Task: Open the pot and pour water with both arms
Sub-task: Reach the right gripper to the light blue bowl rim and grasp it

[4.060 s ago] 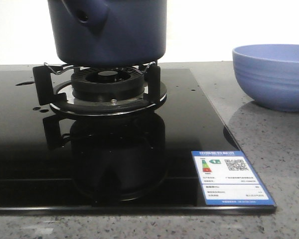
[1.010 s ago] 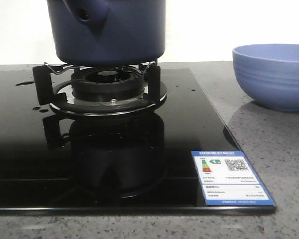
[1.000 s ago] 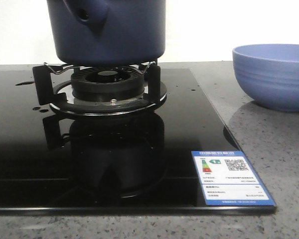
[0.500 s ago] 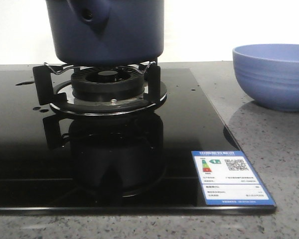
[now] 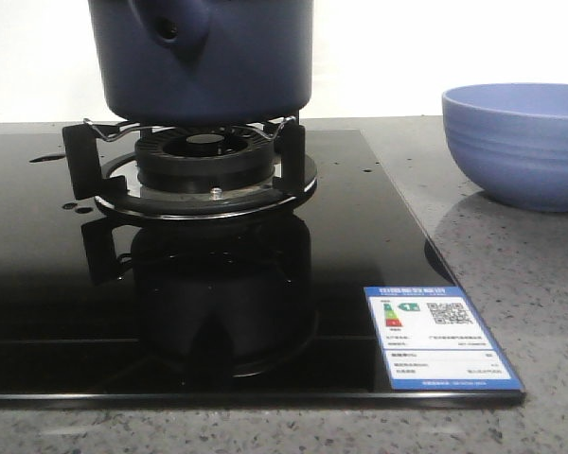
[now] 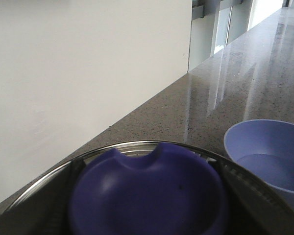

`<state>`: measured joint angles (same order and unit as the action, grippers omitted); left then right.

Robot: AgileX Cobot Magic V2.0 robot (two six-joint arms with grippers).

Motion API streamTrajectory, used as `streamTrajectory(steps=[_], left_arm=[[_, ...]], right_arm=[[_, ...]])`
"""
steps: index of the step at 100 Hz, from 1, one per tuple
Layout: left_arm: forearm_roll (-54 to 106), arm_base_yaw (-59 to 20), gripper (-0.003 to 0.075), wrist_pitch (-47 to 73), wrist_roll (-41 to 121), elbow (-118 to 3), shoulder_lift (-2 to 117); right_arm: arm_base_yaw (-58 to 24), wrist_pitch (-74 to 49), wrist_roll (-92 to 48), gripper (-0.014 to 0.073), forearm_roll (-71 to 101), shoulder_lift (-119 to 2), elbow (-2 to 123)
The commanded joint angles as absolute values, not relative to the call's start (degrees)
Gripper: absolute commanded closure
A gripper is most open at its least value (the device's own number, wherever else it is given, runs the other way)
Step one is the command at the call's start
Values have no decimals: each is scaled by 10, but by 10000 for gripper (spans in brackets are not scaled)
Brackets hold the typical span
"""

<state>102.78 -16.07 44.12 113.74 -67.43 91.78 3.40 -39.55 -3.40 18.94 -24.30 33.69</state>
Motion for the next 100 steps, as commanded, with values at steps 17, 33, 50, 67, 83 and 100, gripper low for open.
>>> streamTrajectory(steps=[17, 33, 50, 67, 83, 100], left_arm=[[1065, -153, 482, 474, 1086, -717, 871], [1065, -120, 482, 474, 1067, -718, 846], [1062, -66, 481, 492, 1029, -712, 807], [1021, -28, 482, 492, 1014, -686, 745], [986, -18, 481, 465, 1001, -639, 681], [975, -18, 481, 425, 1000, -573, 614]], right_arm=[[34, -355, -40, 186, 200, -251, 353], [34, -355, -40, 186, 200, -251, 353], [34, -355, -40, 186, 210, -251, 353], [34, -333, -40, 186, 219, -255, 354], [34, -307, -40, 186, 271, -292, 357], [34, -321, -40, 186, 271, -365, 410]])
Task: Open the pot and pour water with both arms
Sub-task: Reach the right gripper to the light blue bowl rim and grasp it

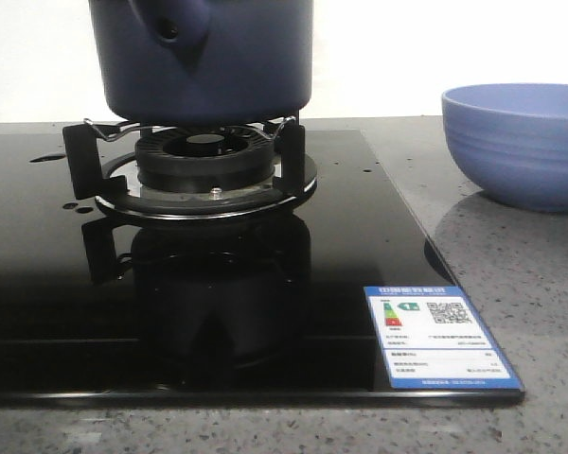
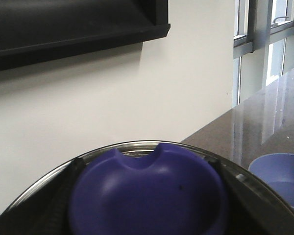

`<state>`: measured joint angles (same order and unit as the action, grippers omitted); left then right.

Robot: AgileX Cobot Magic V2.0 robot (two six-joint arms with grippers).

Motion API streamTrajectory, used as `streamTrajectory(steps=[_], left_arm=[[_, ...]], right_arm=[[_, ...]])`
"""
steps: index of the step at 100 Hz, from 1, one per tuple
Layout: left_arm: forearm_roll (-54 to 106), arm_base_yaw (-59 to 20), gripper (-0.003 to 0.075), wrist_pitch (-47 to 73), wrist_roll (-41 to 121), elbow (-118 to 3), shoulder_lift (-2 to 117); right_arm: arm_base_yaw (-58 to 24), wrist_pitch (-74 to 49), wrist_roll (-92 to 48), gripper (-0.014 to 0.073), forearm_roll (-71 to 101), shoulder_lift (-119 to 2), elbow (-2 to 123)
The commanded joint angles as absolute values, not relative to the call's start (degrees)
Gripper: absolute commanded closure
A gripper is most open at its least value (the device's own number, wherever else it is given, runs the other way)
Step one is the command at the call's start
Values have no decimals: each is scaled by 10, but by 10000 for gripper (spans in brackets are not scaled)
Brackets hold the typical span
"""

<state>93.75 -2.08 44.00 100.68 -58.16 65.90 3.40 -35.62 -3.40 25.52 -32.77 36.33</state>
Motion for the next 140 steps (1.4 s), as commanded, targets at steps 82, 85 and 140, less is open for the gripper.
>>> streamTrajectory(steps=[82, 85, 140], left_arm=[[1029, -37, 480, 349, 1000, -477, 514], [1034, -37, 480, 349, 1000, -477, 514], [1043, -37, 480, 346, 1000, -477, 514]], right_arm=[[117, -494, 19, 186, 207, -758, 662], [117, -495, 19, 186, 209, -767, 662], [117, -506, 19, 409, 237, -841, 662]])
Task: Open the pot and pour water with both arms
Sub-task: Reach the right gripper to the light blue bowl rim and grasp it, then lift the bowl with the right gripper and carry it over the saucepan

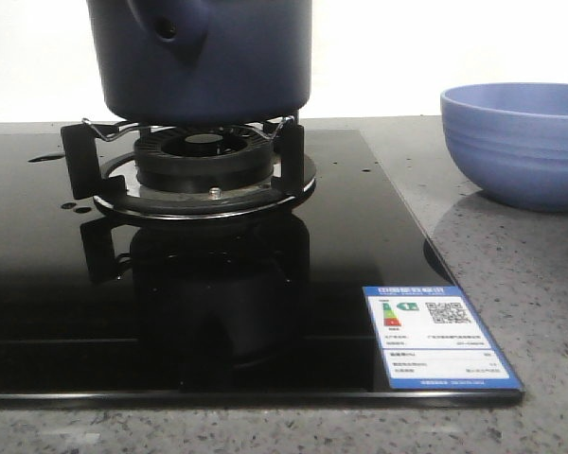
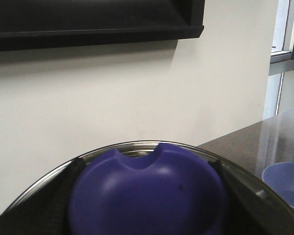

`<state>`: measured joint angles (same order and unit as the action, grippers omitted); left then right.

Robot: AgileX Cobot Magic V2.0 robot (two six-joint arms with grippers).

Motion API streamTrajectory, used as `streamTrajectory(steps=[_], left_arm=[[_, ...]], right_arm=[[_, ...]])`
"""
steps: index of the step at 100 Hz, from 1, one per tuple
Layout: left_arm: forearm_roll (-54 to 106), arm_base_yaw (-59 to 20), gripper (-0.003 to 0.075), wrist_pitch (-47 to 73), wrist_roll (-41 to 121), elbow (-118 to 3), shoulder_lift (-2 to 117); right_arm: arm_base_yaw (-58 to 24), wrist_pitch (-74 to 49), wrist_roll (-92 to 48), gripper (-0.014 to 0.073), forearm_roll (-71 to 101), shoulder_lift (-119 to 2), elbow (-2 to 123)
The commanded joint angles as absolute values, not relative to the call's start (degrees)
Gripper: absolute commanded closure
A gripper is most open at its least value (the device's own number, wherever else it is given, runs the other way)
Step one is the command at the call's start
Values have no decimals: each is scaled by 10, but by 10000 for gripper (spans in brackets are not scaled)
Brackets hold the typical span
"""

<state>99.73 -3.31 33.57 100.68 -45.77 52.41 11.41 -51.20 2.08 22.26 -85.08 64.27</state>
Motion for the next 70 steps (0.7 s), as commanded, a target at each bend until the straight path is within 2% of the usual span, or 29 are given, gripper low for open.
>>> streamTrajectory(steps=[1, 18, 41, 70], left_arm=[[1043, -37, 480, 346, 1000, -477, 514], [1059, -37, 480, 331, 1000, -477, 514], [1064, -37, 480, 323, 1000, -477, 514], [1065, -37, 480, 320, 1000, -477, 514]], right_arm=[[117, -507, 19, 410, 237, -842, 662], [117, -505, 19, 485, 237, -848, 662], [117, -503, 19, 661, 237, -856, 662], [110, -492, 12, 663, 243, -852, 662]])
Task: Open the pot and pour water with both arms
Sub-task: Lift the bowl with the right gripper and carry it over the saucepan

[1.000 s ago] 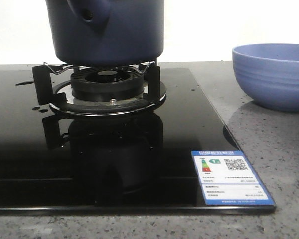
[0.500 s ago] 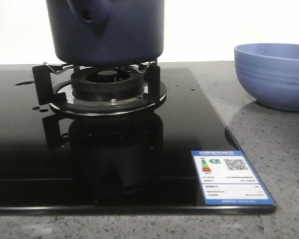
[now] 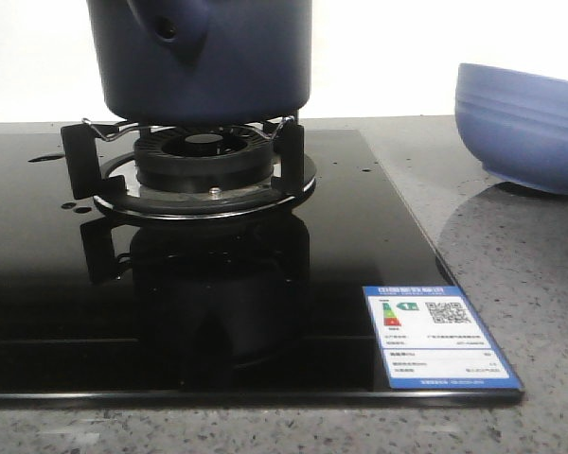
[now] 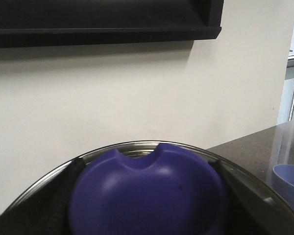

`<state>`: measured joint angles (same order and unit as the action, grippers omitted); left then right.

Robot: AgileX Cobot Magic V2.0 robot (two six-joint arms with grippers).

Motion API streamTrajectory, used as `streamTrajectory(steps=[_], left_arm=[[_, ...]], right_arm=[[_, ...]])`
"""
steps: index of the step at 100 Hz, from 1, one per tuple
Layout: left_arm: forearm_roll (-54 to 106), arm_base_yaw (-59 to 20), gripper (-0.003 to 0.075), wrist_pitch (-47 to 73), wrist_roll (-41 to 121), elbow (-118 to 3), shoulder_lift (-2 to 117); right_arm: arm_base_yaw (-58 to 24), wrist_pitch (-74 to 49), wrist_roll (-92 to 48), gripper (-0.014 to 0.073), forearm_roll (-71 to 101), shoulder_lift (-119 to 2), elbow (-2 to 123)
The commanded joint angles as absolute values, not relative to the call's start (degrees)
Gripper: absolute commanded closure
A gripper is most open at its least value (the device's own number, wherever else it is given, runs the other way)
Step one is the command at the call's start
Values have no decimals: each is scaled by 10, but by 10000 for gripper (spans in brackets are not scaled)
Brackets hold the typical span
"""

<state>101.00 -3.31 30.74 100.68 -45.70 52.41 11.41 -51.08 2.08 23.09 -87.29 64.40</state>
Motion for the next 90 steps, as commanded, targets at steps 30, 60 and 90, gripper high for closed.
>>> streamTrajectory(steps=[30, 60, 90], left_arm=[[1065, -37, 480, 305, 1000, -477, 514], [1065, -37, 480, 304, 1000, -477, 509], [1065, -38, 480, 306, 1000, -477, 501]], right_arm=[[66, -519, -9, 649, 222, -830, 704], [-4, -604, 0, 645, 161, -841, 890], [-67, -695, 0, 645, 152, -915, 1096]])
